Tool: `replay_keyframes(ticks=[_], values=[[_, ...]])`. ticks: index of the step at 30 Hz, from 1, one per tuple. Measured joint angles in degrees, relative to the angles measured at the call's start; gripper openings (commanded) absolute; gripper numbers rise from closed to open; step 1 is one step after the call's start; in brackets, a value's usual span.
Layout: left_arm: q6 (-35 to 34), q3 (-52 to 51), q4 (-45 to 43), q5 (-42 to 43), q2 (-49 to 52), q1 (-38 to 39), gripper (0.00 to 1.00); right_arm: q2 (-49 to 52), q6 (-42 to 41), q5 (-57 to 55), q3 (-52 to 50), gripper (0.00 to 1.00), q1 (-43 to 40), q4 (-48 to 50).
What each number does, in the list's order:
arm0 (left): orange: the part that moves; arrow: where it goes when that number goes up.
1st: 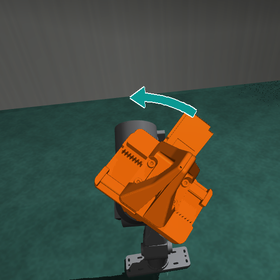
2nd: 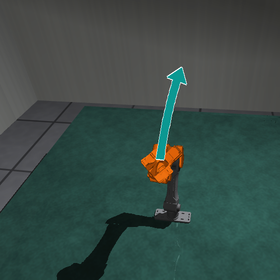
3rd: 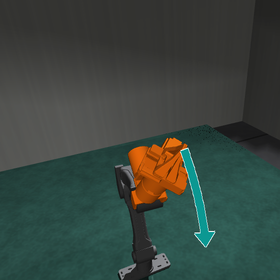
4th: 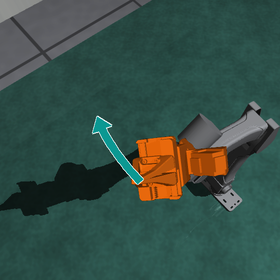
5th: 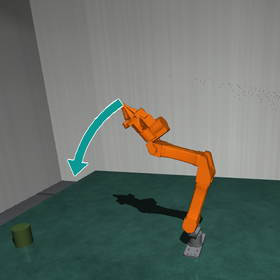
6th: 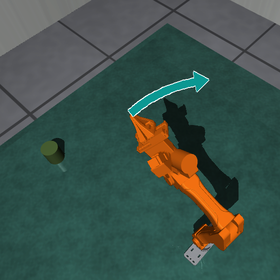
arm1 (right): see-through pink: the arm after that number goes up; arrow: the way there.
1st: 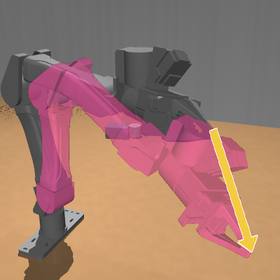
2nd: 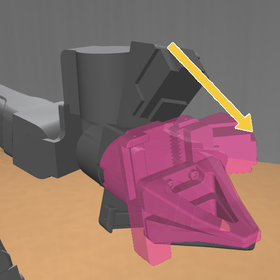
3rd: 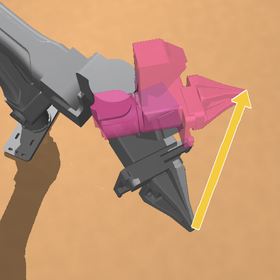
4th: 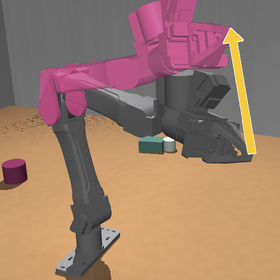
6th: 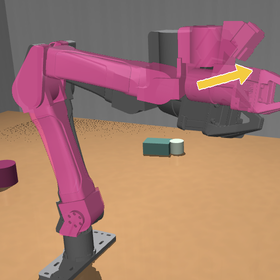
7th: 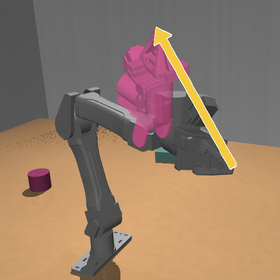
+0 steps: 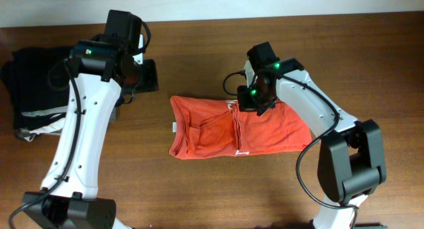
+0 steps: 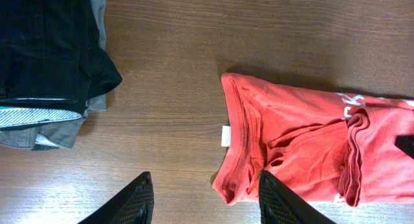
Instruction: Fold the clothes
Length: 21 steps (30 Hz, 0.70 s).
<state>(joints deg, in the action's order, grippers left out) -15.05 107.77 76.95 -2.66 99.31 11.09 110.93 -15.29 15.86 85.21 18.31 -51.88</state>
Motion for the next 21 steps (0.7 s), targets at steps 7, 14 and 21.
replay_keyframes(ticks=[7, 14, 21], values=[[-0.02, -0.09, -0.11, 0.0, 0.0, 0.0, 0.52, 0.0, -1.29, -0.52, -7.3, 0.04, 0.0, 12.04], [-0.02, -0.24, -0.26, 0.0, 0.0, 0.0, 0.52, 0.02, -3.41, -0.85, -15.58, 0.05, 0.0, 24.79], [-0.02, -0.28, -0.26, 0.0, 0.0, 0.0, 0.52, 0.37, -2.25, 2.32, -16.7, 0.44, -0.44, 24.96]])
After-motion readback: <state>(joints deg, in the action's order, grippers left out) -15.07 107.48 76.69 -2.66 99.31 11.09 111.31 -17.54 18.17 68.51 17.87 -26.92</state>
